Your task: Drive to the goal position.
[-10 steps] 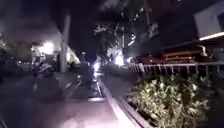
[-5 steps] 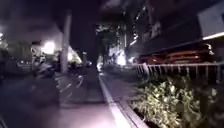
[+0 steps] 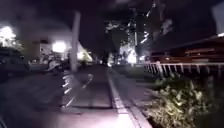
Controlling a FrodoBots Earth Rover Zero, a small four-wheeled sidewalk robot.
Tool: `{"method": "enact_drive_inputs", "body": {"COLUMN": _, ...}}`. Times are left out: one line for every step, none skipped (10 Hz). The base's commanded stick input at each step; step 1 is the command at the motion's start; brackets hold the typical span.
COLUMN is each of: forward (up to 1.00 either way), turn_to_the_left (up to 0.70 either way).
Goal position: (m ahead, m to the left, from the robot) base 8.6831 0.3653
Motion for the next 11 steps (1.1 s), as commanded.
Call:
{"method": "enact_drive_inputs", "body": {"forward": 0.45, "turn_to_the_left": 0.00}}
{"method": "enact_drive_inputs", "body": {"forward": 0.45, "turn_to_the_left": 0.00}}
{"method": "enact_drive_inputs", "body": {"forward": 0.45, "turn_to_the_left": 0.00}}
{"method": "enact_drive_inputs", "body": {"forward": 0.45, "turn_to_the_left": 0.00}}
{"method": "enact_drive_inputs", "body": {"forward": 0.45, "turn_to_the_left": 0.00}}
{"method": "enact_drive_inputs", "body": {"forward": 0.45, "turn_to_the_left": 0.00}}
{"method": "enact_drive_inputs", "body": {"forward": 0.45, "turn_to_the_left": 0.00}}
{"method": "enact_drive_inputs", "body": {"forward": 0.45, "turn_to_the_left": 0.00}}
{"method": "enact_drive_inputs", "body": {"forward": 0.45, "turn_to_the_left": 0.00}}
{"method": "enact_drive_inputs", "body": {"forward": 0.45, "turn_to_the_left": 0.00}}
{"method": "enact_drive_inputs", "body": {"forward": 0.45, "turn_to_the_left": 0.00}}
